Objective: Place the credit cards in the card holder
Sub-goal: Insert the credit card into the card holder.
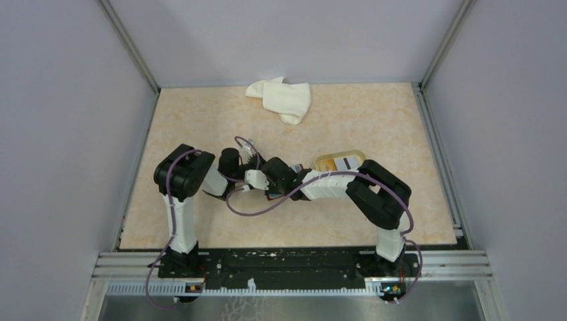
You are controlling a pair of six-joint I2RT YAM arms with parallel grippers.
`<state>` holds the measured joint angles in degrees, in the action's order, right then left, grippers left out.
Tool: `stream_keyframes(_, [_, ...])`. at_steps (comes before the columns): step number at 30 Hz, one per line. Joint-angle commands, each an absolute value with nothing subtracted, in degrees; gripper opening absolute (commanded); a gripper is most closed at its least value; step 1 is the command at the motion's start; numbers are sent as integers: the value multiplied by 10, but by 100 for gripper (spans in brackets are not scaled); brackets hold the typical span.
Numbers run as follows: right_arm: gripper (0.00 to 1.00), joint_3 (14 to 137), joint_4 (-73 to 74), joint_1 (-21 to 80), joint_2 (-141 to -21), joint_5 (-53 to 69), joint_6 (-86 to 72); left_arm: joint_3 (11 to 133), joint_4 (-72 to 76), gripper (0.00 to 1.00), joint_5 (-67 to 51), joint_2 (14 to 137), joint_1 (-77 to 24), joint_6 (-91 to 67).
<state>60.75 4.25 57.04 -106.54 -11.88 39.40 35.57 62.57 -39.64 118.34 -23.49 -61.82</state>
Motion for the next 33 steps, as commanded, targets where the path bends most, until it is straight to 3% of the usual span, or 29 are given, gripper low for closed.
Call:
stream_keyframes(1, [0, 604, 57, 552, -1032, -134, 382, 351, 578, 35, -389, 1210, -242, -587])
stream_keyframes(9, [0, 606, 77, 528, -1007, -117, 379, 351, 578, 35, -390, 1210, -241, -587])
stream_keyframes(24, [0, 661, 212, 501, -922, 58, 395, 315, 711, 40, -416, 1166, -238, -611])
stream_keyframes(33, [1, 687, 254, 350, -832, 258, 356, 289, 670, 40, -409, 1048, -238, -536])
